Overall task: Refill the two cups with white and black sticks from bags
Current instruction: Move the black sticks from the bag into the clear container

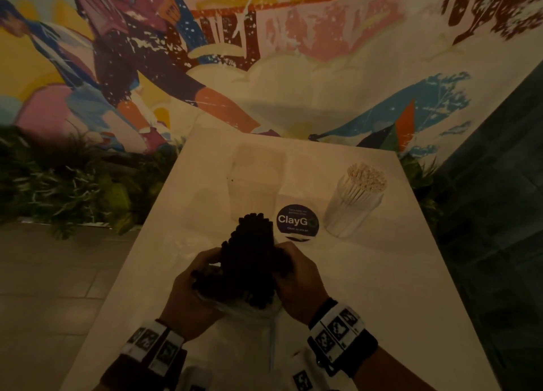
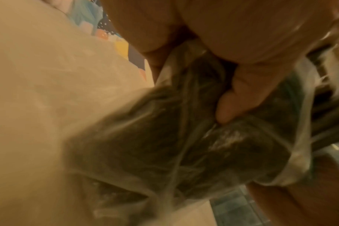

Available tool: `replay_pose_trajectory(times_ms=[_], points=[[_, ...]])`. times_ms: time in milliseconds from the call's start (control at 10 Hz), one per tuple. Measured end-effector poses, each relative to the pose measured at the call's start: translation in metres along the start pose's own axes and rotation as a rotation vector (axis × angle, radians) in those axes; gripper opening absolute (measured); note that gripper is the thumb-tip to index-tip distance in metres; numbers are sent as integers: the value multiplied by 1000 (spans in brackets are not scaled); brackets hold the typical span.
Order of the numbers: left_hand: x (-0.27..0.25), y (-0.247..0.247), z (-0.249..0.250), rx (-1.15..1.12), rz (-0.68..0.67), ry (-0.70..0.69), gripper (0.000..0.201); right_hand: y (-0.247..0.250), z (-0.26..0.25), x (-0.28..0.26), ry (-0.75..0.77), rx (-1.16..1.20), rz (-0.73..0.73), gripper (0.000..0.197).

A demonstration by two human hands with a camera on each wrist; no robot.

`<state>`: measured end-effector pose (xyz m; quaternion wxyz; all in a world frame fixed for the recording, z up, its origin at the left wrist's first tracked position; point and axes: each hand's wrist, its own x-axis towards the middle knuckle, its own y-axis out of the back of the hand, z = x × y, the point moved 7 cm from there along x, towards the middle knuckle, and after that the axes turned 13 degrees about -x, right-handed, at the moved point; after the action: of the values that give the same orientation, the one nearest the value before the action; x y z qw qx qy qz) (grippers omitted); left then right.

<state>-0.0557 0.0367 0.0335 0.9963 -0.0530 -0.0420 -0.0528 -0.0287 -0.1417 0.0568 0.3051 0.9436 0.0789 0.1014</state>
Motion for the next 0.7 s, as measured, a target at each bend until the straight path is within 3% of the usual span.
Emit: replay_pose_trajectory(times_ms=[200, 400, 500, 600, 700], points=[[-1, 9, 13, -53, 75, -66, 56, 8, 6, 5, -21, 73, 89, 18], [-5, 16, -7, -41, 82, 35, 48, -5, 19, -1, -65, 18, 38, 29], [-6, 15, -10, -6, 67, 43, 45, -3, 23, -2, -67, 31, 66, 14], [-6, 10, -9, 40, 53, 30, 46, 1, 23, -2, -55, 49, 99, 13], [-11, 8, -7, 73, 87, 119, 60, 7, 20, -2, -46, 65, 140, 15]])
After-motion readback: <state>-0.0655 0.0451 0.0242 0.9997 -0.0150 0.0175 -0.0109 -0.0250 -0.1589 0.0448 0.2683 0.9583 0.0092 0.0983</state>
